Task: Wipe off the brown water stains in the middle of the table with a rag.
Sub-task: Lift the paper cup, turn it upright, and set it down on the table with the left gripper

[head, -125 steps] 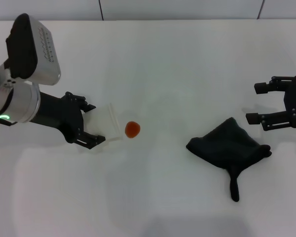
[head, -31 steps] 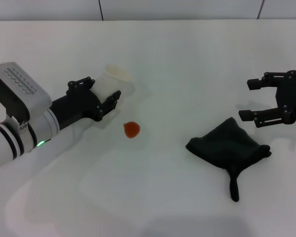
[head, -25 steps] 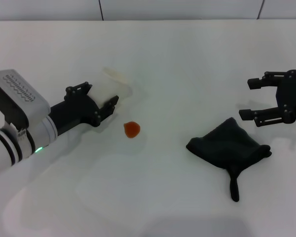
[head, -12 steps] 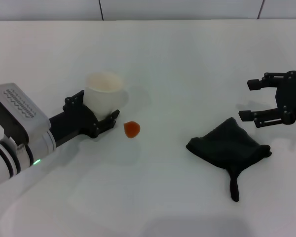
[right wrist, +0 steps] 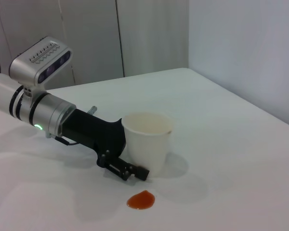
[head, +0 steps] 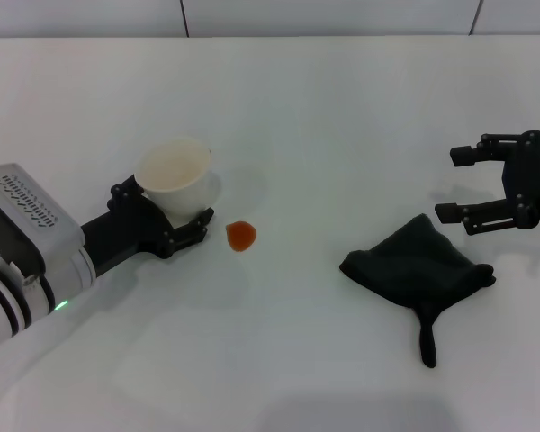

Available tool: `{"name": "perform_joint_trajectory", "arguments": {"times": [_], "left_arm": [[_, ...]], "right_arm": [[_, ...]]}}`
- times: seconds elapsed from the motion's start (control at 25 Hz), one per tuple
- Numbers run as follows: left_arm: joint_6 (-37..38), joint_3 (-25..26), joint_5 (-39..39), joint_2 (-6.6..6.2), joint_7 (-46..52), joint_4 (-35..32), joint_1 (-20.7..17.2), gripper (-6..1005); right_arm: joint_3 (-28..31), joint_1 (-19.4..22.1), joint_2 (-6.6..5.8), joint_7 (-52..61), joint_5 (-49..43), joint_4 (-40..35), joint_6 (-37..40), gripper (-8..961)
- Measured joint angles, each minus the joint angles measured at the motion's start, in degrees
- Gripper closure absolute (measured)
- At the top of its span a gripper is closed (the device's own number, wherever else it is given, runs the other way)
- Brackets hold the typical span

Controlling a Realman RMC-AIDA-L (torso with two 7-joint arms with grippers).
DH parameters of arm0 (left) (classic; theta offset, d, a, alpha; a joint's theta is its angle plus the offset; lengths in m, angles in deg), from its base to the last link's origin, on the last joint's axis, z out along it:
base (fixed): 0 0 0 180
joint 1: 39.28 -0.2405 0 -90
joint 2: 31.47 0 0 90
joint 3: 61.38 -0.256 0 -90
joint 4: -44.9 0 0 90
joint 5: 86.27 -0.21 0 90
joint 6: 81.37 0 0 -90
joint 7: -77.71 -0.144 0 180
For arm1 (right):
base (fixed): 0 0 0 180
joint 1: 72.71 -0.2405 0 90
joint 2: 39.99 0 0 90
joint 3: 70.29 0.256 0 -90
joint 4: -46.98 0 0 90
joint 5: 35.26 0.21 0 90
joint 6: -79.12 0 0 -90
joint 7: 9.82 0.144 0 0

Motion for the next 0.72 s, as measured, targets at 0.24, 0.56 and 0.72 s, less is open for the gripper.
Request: {"name": "perform_joint_trajectory", "arguments": {"times": [0.24,0.56,0.72], "left_arm": [[0.05,0.03,0.12,-0.07,0.49,-0.02,0.31,127],[1.13,0.17,0.55,-0.07,0.53,-0.06,-0.07,104],[1.90,0.07,2.33,-0.14,0.90,-0.04,-0.97,104]], "right_arm": [[0.00,0.06,0.00,-0.03,0.00,-0.11,0.08,97],[0.00,0.09,0.00,-0.03,0.00,-0.26,0.15,97],[0.00,0.03,0.00,-0.03,0.00,-0.30,0.17,97]]}}
